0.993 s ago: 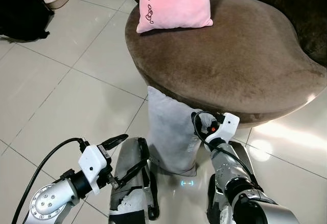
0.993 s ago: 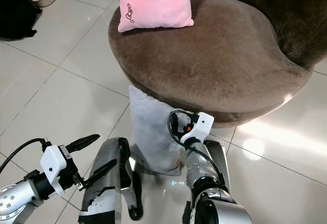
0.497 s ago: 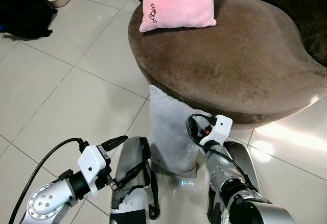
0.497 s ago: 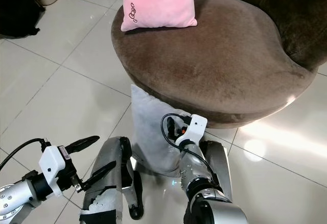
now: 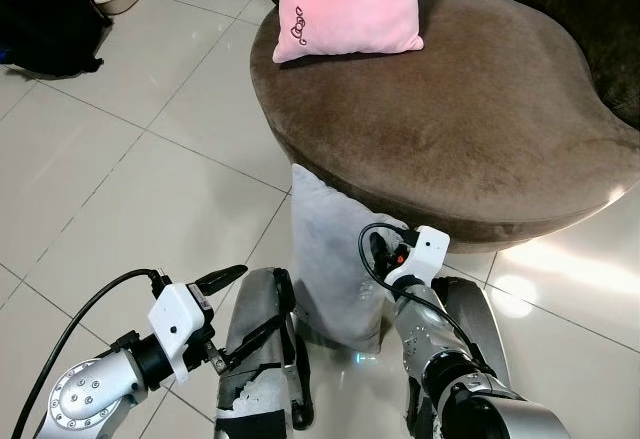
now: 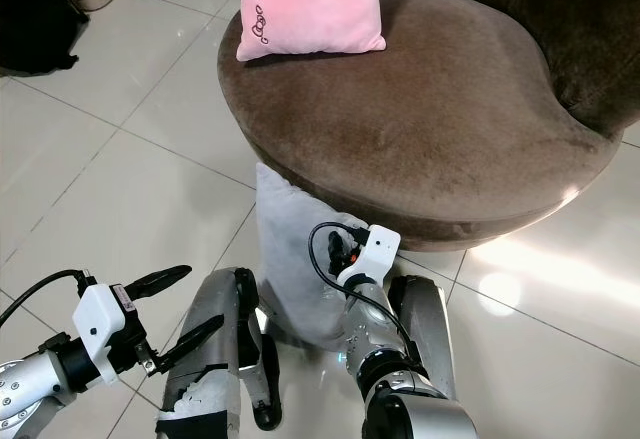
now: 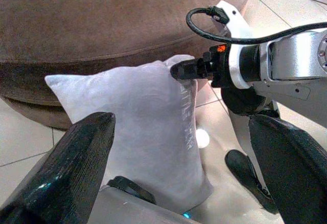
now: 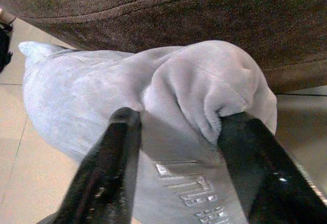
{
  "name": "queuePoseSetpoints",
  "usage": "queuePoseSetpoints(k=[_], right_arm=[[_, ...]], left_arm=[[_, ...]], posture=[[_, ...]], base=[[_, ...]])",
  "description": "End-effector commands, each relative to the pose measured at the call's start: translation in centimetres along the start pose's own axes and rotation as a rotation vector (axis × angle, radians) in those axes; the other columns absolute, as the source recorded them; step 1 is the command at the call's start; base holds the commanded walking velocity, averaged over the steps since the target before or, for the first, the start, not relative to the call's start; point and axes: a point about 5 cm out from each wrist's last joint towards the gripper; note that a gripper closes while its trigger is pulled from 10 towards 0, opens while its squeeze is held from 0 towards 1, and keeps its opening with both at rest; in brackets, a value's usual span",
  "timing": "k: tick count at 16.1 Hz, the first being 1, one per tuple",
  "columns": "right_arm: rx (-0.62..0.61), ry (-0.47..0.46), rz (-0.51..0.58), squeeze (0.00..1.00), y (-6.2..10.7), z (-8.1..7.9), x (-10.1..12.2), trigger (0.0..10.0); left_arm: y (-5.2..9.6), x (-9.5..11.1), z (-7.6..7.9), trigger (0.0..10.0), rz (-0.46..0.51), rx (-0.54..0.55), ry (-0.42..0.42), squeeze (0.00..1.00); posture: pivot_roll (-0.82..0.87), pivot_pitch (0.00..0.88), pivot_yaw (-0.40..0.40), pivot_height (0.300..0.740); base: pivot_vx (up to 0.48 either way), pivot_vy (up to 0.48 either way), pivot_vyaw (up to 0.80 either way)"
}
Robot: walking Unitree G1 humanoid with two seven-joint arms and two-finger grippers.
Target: Move the pillow to the sofa from floor
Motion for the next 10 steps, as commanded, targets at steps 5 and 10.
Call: queuePoseSetpoints(k=[5, 10], right_arm=[[0.025, -0.008, -0.050, 0.00, 0.59, -1.11, -1.60, 0.0], [0.047, -0.013, -0.047, 0.00, 0.52, -1.49, -1.52, 0.0]], left_arm=[[0.72, -0.27, 0.04, 10.0, -0.026, -0.003, 0.009, 0.00], [0.57, -0.36, -0.23, 10.0, -0.028, -0.005, 0.008, 0.00]], posture=[[0.35, 0.312, 0.170, 0.536], [0.35, 0.299, 0.170, 0.536]], base=[[0.000, 0.000, 0.00], [0.000, 0.000, 0.00]])
Point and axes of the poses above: a point about 5 cm out from each wrist's last joint towards the gripper, its own y axis pointing back from the gripper into the wrist, its own x axis along the axis of the wrist's last joint, z = x × y, and after that the axes turned 10 degrees about y, right-handed
